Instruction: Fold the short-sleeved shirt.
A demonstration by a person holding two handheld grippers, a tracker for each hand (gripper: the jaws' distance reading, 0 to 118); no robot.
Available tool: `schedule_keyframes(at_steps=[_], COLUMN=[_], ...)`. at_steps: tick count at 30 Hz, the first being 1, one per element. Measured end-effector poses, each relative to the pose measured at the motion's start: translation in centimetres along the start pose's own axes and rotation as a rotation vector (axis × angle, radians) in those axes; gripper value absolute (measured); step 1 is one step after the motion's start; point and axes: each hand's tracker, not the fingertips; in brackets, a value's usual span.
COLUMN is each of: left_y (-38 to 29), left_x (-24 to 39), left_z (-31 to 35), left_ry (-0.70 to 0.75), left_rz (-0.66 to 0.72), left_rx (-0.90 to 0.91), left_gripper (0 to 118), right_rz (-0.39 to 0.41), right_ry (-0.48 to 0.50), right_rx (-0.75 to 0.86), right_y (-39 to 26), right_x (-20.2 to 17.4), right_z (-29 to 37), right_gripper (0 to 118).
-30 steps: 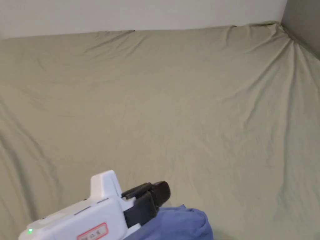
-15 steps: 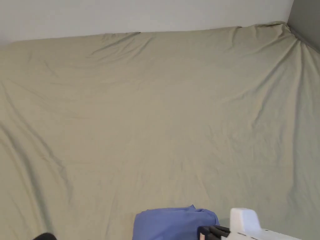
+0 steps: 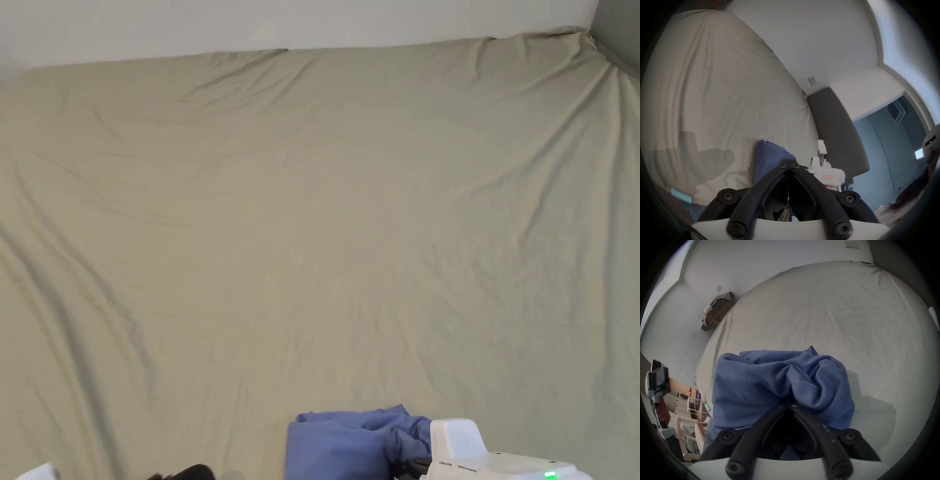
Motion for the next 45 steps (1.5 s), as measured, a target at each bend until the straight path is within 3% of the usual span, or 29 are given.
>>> schedule_keyframes(at_steps=[6, 13, 14, 16, 17, 22, 26, 28, 30, 31, 32, 33, 34, 40, 45], left_y=[0.3, 1.0, 1.2, 1.2, 1.1, 1.4, 0.3, -0.4, -1.0, -1.2, -1.4, -1.4, -1.2, -1.3, -0.4], left_x=[-1.7, -3.8, -3.9, -4.1, -4.1, -3.5, -3.5, -3.5, -3.0, -2.9, -2.6, -2.6, -2.7, -2.8, -3.2], left_z=[-8.9, -9.3, -9.1, -8.2, -8.1, -8.1, -10.9, -12.5, -13.8, -14.2, -14.4, -14.2, -14.1, -13.5, -11.6], left_ry=[0.030, 0.025, -0.004, -0.059, -0.077, 0.082, 0.036, 0.028, 0.059, 0.083, 0.093, 0.085, 0.064, 0.080, 0.077], left_rz=[-0.007, 0.035, 0.055, 0.077, 0.076, -0.022, -0.005, -0.020, -0.055, -0.067, -0.071, -0.068, -0.057, -0.042, -0.022], left_rx=[-0.217, -0.212, -0.225, -0.240, -0.247, -0.275, -0.369, -0.387, -0.407, -0.398, -0.386, -0.370, -0.371, -0.380, -0.361], left_gripper=[0, 3, 10, 87, 118, 118, 112, 97, 68, 60, 60, 34, 29, 25, 25], right_rz=[-0.005, -0.001, -0.001, -0.003, -0.004, -0.004, -0.009, -0.017, -0.013, -0.011, -0.012, -0.013, -0.017, -0.005, -0.045], right_ry=[0.001, -0.001, -0.001, 0.000, 0.002, 0.002, 0.007, 0.011, 0.009, 0.009, 0.008, 0.008, 0.011, 0.013, 0.044], right_rx=[-0.003, -0.007, -0.007, -0.008, -0.008, -0.004, -0.002, -0.003, -0.001, 0.000, 0.000, 0.000, 0.002, 0.013, 0.105], right_y=[0.1, 0.1, 0.1, 0.2, 0.2, 0.1, 0.1, 0.1, 0.1, 0.0, 0.0, 0.0, -0.1, -0.2, -0.3], right_x=[0.1, 0.0, 0.0, 0.1, 0.1, 0.0, 0.2, 0.2, 0.1, 0.1, 0.2, 0.2, 0.3, 0.1, 0.5], right_z=[0.0, 0.0, 0.0, 0.0, 0.0, 0.0, 0.0, 0.1, 0.1, 0.1, 0.1, 0.1, 0.1, 0.2, 3.7], right_gripper=[0, 0, 0, 0, 0, 0, 0, 0, 0, 0, 0, 0, 0, 0, 0])
